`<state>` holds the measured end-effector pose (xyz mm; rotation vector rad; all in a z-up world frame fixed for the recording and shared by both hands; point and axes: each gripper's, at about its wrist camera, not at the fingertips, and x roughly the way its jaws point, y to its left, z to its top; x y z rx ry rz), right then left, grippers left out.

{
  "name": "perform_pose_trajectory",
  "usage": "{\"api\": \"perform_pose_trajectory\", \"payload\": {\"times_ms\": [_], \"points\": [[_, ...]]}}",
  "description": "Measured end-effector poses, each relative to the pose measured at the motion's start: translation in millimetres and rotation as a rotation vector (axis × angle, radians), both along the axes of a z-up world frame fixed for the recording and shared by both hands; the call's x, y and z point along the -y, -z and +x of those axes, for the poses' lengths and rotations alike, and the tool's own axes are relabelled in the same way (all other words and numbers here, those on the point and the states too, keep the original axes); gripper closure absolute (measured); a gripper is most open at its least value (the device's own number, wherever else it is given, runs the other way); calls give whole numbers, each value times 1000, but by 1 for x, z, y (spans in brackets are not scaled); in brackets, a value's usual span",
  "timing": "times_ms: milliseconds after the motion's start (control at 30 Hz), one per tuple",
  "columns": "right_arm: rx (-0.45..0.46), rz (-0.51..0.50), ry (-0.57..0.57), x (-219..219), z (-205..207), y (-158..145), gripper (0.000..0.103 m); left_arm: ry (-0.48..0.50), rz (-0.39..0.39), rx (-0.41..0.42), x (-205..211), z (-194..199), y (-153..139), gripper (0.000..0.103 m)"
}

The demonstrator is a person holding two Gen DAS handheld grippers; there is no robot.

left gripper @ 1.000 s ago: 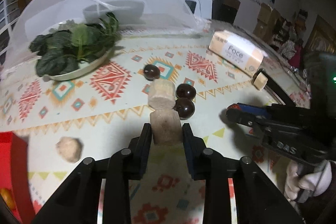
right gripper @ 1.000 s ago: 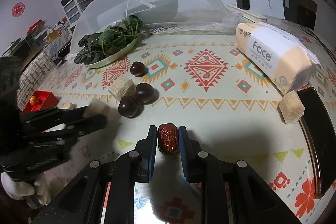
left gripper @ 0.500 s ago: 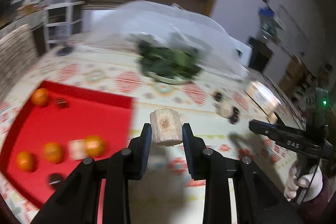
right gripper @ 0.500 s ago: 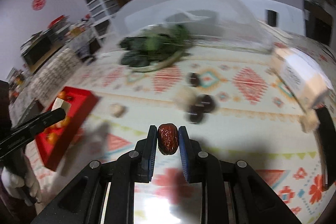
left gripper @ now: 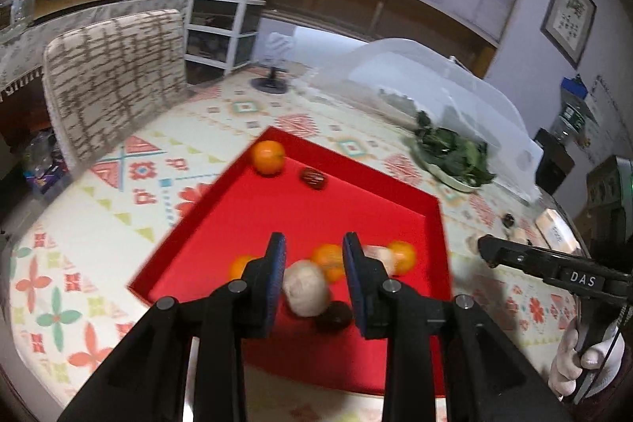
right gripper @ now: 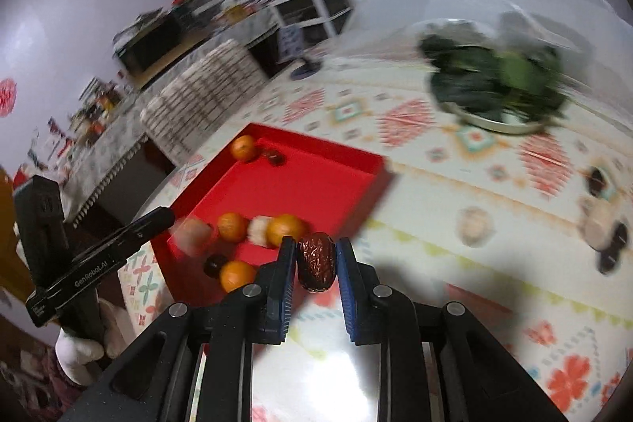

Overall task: Organize fruits
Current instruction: 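Carry the bread cube and red date over the red tray and release both, then grasp a bread cube with the left tool while the right tool grasps a chestnut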

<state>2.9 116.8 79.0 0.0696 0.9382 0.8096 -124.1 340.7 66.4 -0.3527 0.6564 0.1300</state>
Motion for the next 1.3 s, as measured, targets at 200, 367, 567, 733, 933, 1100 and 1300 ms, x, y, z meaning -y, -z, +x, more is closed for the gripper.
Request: {"api": "perform_pose_trajectory", "payload": {"times_ms": [200,367,567,733,933,1100,1300], "points": [[-71,-22,-39,-56,17,20,81,-21,-53,-14,-24,-2,12,74],[-96,-48,-44,-82,31,32,81,-40,-115,-1,-37,-9,10,62],[-127,-6,-8,-87,47,34,70,-40,-133,28,-36,-16,-2,39],[-94,31,32,-68,47,15,51,-20,-148,46,-30,-18,-10,34],[-55,52,98,-23,42,-1,44,-14,-123,29,-15,-17,-16,21],[-37,65,183,38,39,-6,43,47,-106,14,13,-14,-22,20],[-27,76,354,141,39,-7,43,142,-74,6,58,-5,-28,19]]}}
